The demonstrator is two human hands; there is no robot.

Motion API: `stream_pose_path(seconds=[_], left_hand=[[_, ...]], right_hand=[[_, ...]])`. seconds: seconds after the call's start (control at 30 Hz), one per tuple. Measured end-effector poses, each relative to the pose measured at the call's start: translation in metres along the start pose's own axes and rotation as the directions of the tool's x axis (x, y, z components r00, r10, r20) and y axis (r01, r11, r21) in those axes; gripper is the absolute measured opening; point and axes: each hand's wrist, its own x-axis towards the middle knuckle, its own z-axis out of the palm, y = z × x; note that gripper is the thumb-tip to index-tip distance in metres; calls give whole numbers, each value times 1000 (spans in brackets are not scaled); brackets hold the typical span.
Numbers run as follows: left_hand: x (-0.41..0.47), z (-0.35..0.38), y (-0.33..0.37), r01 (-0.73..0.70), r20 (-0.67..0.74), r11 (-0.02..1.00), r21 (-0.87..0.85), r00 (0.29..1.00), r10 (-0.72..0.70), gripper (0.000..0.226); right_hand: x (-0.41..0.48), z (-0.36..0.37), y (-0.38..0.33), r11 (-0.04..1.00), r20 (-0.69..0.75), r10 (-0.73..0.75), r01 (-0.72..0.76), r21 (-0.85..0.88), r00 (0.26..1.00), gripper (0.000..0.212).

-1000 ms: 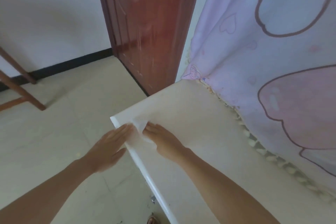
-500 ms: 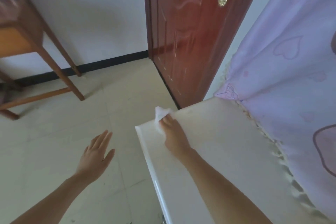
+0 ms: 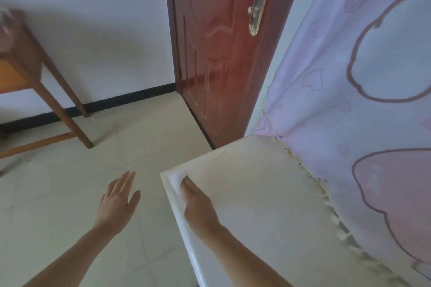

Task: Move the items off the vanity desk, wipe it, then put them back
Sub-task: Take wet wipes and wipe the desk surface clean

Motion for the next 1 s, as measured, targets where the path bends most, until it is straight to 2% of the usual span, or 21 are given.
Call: stream_pose_path(seconds=[0.03, 0.1, 0.13, 0.23, 0.3, 0.37, 0.47, 0.53, 0.6, 0.67, 0.77, 0.83, 0.9, 1.0], left_hand=[[0, 0, 4, -8, 3, 1000, -5, 1000, 8, 54], [0, 3, 11, -39, 20, 999, 6, 999, 39, 54], [0, 4, 15, -64, 29, 998, 18, 998, 63, 54], [8, 7, 28, -125, 63, 991, 52, 991, 122, 63], [16, 12, 39, -169, 103, 980, 104, 982, 158, 77], [20, 18, 45, -199, 148, 967, 156, 973, 176, 86], [17, 23, 45, -167, 161, 974, 153, 977, 143, 78], [13, 22, 39, -129, 137, 985, 117, 984, 113, 69], [11, 19, 33, -104, 127, 989, 109, 988, 90, 58], [8, 17, 31, -93, 119, 991, 98, 990, 81, 56], [5, 17, 37, -120, 104, 989, 82, 988, 111, 56], [6, 19, 46, -168, 104, 983, 69, 982, 160, 56], [6, 22, 57, -226, 122, 972, 71, 969, 216, 56], [4, 28, 73, -312, 172, 945, 99, 941, 293, 62]], right_hand=[[7, -17, 11, 995, -91, 84, -78, 68, 992, 71], [19, -50, 39, 966, -286, 222, -172, 191, 932, 67], [22, -66, 56, 955, -323, 275, -217, 204, 906, 63], [24, -104, 114, 922, -272, 369, -387, -14, 889, 59], [22, -113, 137, 895, -271, 392, -433, -110, 879, 47], [29, -103, 144, 870, -193, 433, -464, -166, 881, 47], [51, -74, 125, 830, -147, 341, -371, -416, 929, 58], [55, -50, 95, 863, -21, 317, -298, -409, 948, 74], [46, -22, 62, 916, 65, 181, -144, -375, 981, 91], [33, -1, 42, 932, 147, 66, -8, -362, 987, 89], [26, 3, 38, 932, 176, 53, 14, -363, 983, 74], [26, -7, 47, 933, 103, 124, -81, -351, 987, 72], [19, -21, 65, 914, -43, 251, -251, -318, 967, 84], [-23, -49, 102, 821, -225, 437, -488, -295, 871, 107]])
